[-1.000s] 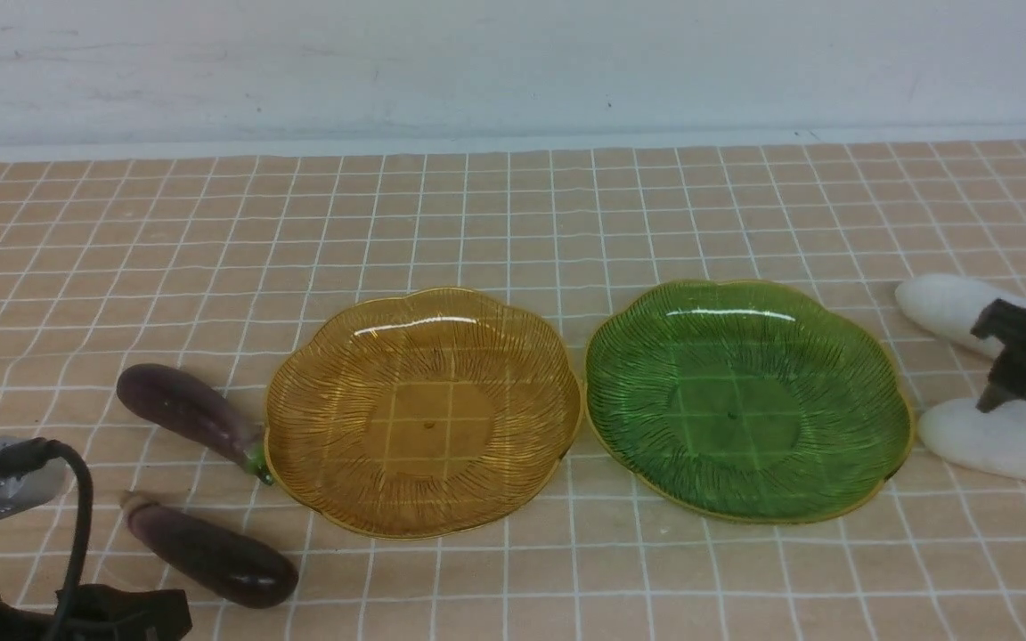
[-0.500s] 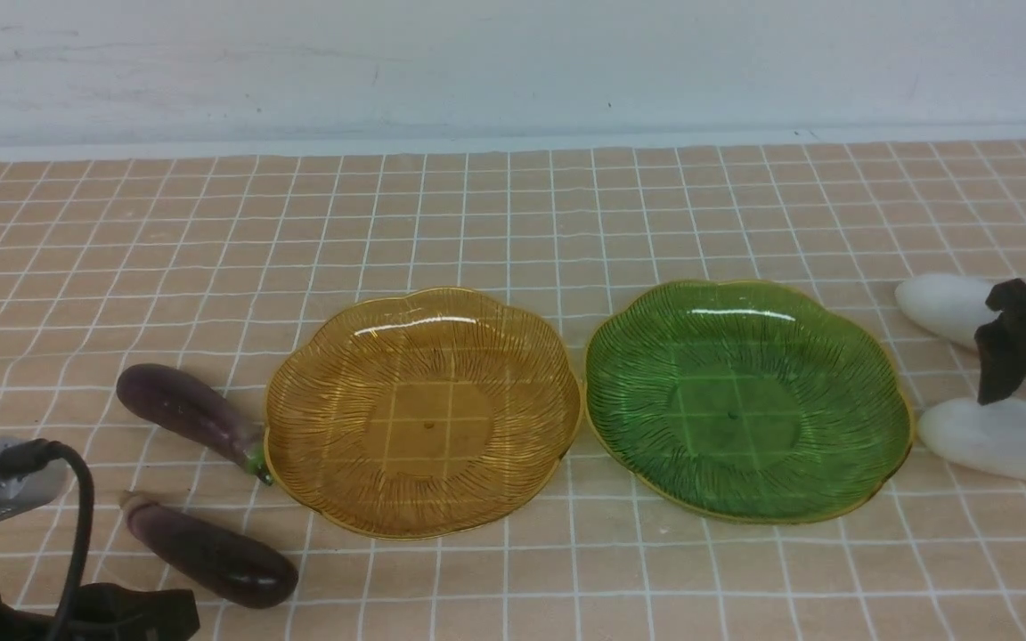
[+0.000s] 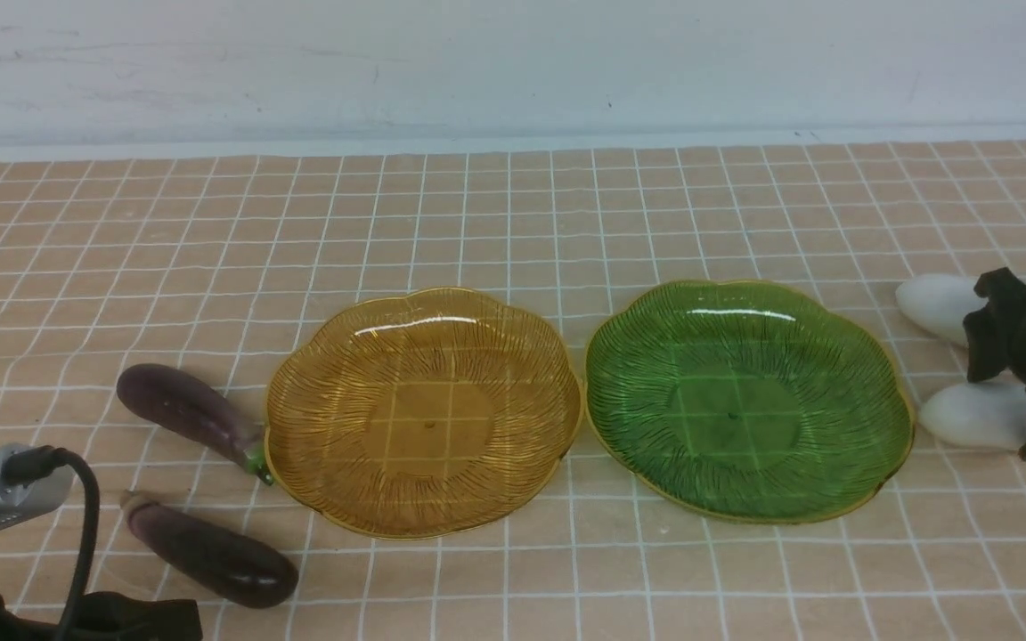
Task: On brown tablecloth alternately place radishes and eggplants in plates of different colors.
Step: 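Place the white radish on the plate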
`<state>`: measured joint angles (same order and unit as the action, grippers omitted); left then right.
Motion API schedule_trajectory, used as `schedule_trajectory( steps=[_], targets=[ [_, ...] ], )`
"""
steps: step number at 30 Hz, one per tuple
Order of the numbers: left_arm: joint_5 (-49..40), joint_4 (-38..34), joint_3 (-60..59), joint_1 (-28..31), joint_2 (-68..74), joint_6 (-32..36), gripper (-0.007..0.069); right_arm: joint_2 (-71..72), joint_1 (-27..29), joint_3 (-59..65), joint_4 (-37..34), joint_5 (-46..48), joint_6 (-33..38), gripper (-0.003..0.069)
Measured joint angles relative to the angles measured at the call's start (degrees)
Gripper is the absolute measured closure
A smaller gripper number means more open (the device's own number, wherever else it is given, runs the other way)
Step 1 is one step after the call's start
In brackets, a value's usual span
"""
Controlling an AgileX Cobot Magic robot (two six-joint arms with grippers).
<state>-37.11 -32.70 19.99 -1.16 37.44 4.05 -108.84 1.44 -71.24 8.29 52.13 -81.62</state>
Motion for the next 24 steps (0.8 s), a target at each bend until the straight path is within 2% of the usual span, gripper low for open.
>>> schedule_trajectory(
  steps=[4, 8, 14, 19, 20, 22, 24],
  targets=[
    [0.00, 0.00, 0.00, 0.00, 0.00, 0.00, 0.0207, -0.12, -0.05, 0.00, 3.03, 0.37, 0.00, 0.0158],
    [0.00, 0.00, 0.00, 0.00, 0.00, 0.05, 0.0207, -0.29, -0.05, 0.00, 7.28, 0.53, 0.56, 0.0176],
    [0.00, 0.05, 0.00, 0.00, 0.00, 0.11, 0.0207, 0.56, -0.05, 0.20, 11.19, 2.36, 9.25, 0.0188],
    [0.00, 0.05, 0.00, 0.00, 0.00, 0.26, 0.0207, 12.41, -2.53, 0.36, 10.44, 3.14, 28.77, 0.0197],
    [0.00, 0.05, 0.00, 0.00, 0.00, 0.25, 0.0207, 13.30, -3.00, 0.36, 9.85, 2.93, 30.24, 0.0197],
    [0.00, 0.05, 0.00, 0.00, 0.00, 0.25, 0.0207, 18.07, -7.14, 0.36, 6.65, 0.77, 40.68, 0.0197],
    [0.00, 0.05, 0.00, 0.00, 0.00, 0.25, 0.0207, 19.59, -10.72, 0.36, 3.87, -2.30, 48.04, 0.0200]
  ],
)
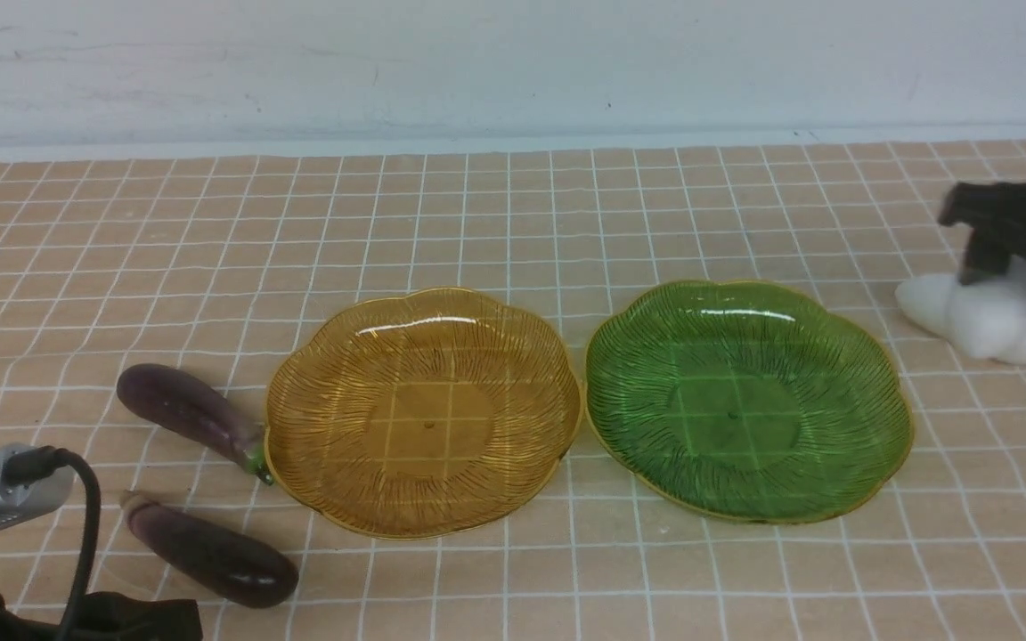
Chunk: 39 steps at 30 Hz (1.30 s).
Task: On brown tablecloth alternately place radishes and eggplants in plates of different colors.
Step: 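Place the white radish on the plate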
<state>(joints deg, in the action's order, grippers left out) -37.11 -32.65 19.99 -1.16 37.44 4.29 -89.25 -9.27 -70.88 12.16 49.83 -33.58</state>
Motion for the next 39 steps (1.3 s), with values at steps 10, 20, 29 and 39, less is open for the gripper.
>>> schedule_trajectory(
  steps=[10, 20, 29, 39],
  targets=[
    [0.00, 0.00, 0.00, 0.00, 0.00, 0.00, 0.0207, -7.40, -14.40, 0.02, -3.15, -6.73, 21.99, 0.0202],
    [-0.15, 0.06, 0.00, 0.00, 0.00, 0.21, 0.0207, -11.88, -15.11, -1.53, 0.18, -6.09, 19.98, 0.0064],
    [-2.54, 0.06, 0.00, 0.00, 0.00, 0.24, 0.0207, -12.35, -5.47, -12.11, 0.38, 2.99, 25.40, 0.0408],
    [-2.82, 0.06, 0.00, 0.00, 0.00, 0.24, 0.0207, -20.32, 8.63, -13.97, 2.15, 2.09, 38.11, 0.0599]
  ],
)
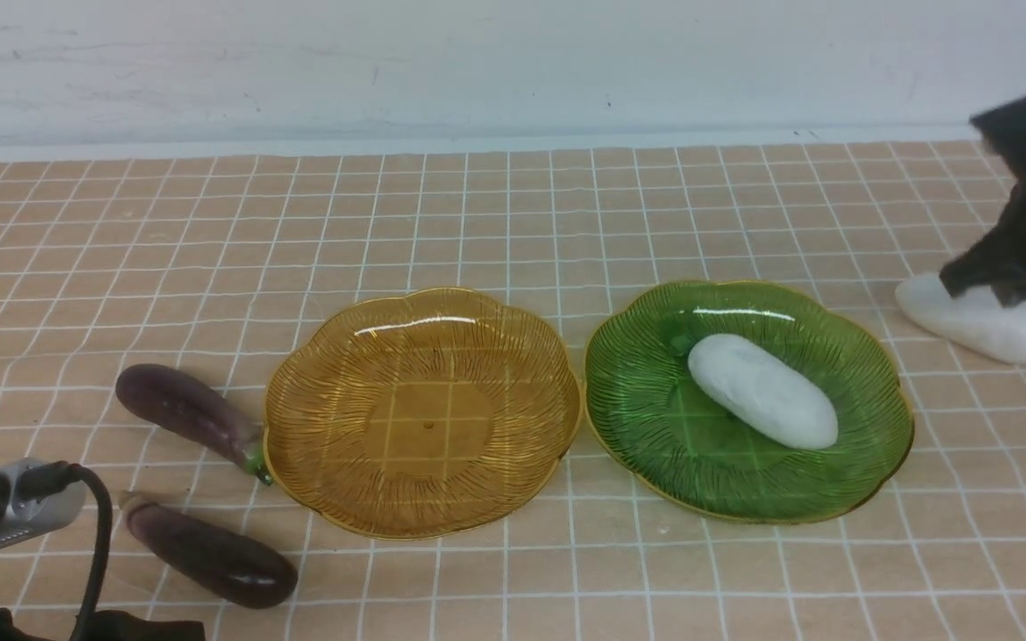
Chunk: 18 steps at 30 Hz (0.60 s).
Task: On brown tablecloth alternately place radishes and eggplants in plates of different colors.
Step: 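Place the white radish on the plate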
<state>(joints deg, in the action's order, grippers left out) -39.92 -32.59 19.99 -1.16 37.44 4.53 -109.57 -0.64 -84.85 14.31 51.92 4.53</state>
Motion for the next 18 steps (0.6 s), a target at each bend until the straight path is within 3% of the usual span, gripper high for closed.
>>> schedule_trajectory(
  steps=[3, 4, 5, 6, 9, 10, 13, 18],
  targets=[
    [0.00, 0.05, 0.00, 0.00, 0.00, 0.00, 0.0207, -3.11, 0.51, 0.00, 1.36, -0.42, 3.50, 0.0442],
    [0.00, 0.05, 0.00, 0.00, 0.00, 0.00, 0.0207, -4.01, 0.51, 0.00, 1.62, -1.54, 4.09, 0.0355],
    [0.00, 0.05, 0.00, 0.00, 0.00, 0.00, 0.0207, -4.01, 0.51, 0.00, 1.63, -1.81, 4.09, 0.0342],
    [0.00, 0.05, 0.00, 0.00, 0.00, 0.00, 0.0207, -4.67, 0.51, 0.00, 2.17, -3.89, 4.16, 0.0239],
    [-0.08, 0.05, 0.00, 0.00, 0.00, 0.16, 0.0207, -5.28, 0.51, 0.00, 2.64, -6.72, 4.16, 0.0118],
    [-0.22, 0.05, 0.00, 0.00, 0.00, 0.22, 0.0207, -5.94, 0.51, 0.00, 3.01, -9.05, 4.16, 0.0032],
    [-0.25, 0.05, 0.00, 0.00, 0.00, 0.22, 0.0207, -7.68, 0.51, -0.02, 3.85, -10.99, 4.16, -0.0019],
    [-0.98, 0.05, 0.00, 0.00, 0.00, 0.22, 0.0207, -11.59, 0.51, -0.49, 9.52, -12.54, 4.35, -0.0033]
  ],
)
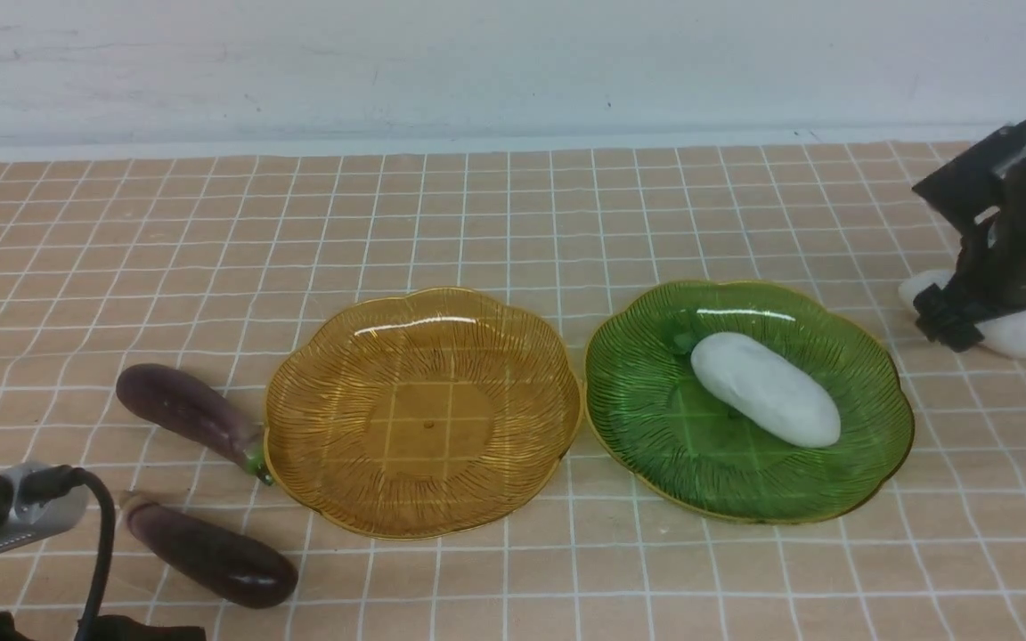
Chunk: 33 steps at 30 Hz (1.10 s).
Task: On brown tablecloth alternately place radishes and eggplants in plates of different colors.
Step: 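Place the white radish on the plate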
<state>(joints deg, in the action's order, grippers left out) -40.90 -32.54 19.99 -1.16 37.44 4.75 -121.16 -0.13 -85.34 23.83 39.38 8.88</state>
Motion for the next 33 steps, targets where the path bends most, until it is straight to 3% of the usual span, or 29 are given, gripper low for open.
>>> schedule_trajectory(
  steps=[7, 11, 17, 20, 23, 25, 26, 27, 30, 33],
  targets=[
    [-1.09, 0.00, 0.00, 0.00, 0.00, 0.00, 0.0207, -1.89, 0.00, -0.34, 2.23, 1.23, -0.26, 0.0023],
    [-1.14, 0.00, 0.00, 0.00, 0.00, 0.00, 0.0207, -2.48, -0.12, -1.98, 3.01, 5.29, -0.46, 0.0211],
    [-1.20, 0.00, 0.00, 0.00, 0.00, 0.00, 0.0207, -2.27, -0.18, -11.91, 1.17, 19.36, -2.20, 0.0204],
    [-1.20, 0.00, 0.00, 0.00, 0.00, 0.00, 0.0207, -0.83, -0.37, -17.83, -2.92, 26.06, -3.60, 0.0204],
    [-1.15, 0.05, 0.00, 0.00, 0.00, 0.00, 0.0207, 4.13, -0.37, -22.91, -16.55, 29.75, -6.55, 0.0204],
    [-1.15, 0.05, 0.00, 0.00, 0.00, 0.00, 0.0207, 6.32, -0.59, -21.87, -23.18, 30.30, -6.61, 0.0204],
    [-1.10, 0.05, 0.00, 0.00, 0.00, 0.06, 0.0207, 8.58, -1.46, -18.76, -31.15, 30.73, -5.78, 0.0204],
    [-1.05, 0.05, 0.00, 0.00, 0.00, 0.20, 0.0207, 9.30, -2.32, -16.98, -34.16, 30.90, -4.90, 0.0204],
    [-0.60, 0.10, 0.00, 0.00, 0.00, 0.43, 0.0207, 10.21, -5.82, -11.07, -39.69, 31.35, -1.77, 0.0204],
    [-0.33, 0.26, 0.00, 0.00, 0.00, 0.94, 0.0207, 10.03, -10.64, -7.24, -40.33, 31.41, -0.24, 0.0204]
  ],
)
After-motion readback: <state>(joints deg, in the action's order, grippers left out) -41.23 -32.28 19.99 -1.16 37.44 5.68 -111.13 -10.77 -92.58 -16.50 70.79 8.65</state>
